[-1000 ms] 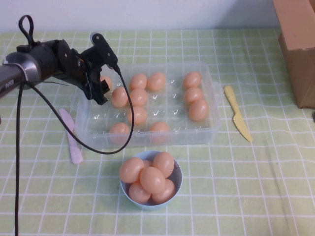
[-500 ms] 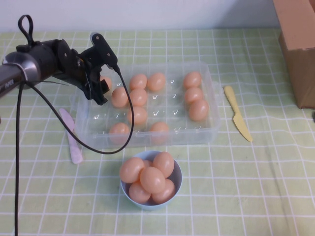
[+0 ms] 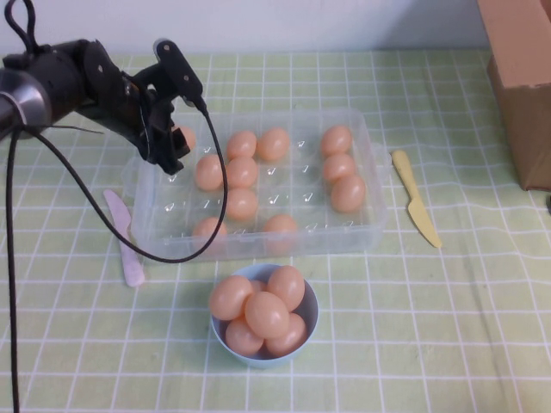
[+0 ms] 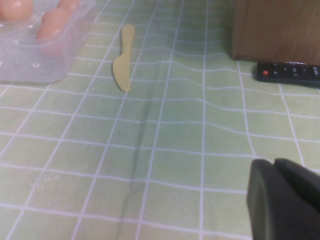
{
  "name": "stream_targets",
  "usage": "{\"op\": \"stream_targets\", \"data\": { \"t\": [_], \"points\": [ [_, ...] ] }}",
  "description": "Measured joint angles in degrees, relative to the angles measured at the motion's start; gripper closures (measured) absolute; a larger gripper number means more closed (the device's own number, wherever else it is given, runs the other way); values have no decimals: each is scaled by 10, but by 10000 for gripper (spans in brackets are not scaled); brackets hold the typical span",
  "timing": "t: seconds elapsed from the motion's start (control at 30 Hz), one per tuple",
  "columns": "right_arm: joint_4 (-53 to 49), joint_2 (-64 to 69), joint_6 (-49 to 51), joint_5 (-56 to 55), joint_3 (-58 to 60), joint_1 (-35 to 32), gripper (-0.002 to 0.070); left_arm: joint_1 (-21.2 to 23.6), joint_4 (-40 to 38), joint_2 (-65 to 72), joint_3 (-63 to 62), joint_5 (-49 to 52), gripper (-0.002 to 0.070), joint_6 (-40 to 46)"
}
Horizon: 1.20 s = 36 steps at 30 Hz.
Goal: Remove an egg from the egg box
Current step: Pick up the egg from the plastic box, then place the egg in the bowl
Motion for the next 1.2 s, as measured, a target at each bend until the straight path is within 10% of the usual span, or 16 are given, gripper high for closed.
{"op": "stream_targets", "data": {
  "t": [0.77, 1.2],
  "points": [
    [0, 0, 0, 0, 0, 0, 694, -103, -1, -345, 196, 195, 351, -232],
    [0, 0, 0, 0, 0, 0, 694, -182, 2, -315, 200, 282, 351, -281]
  ]
}}
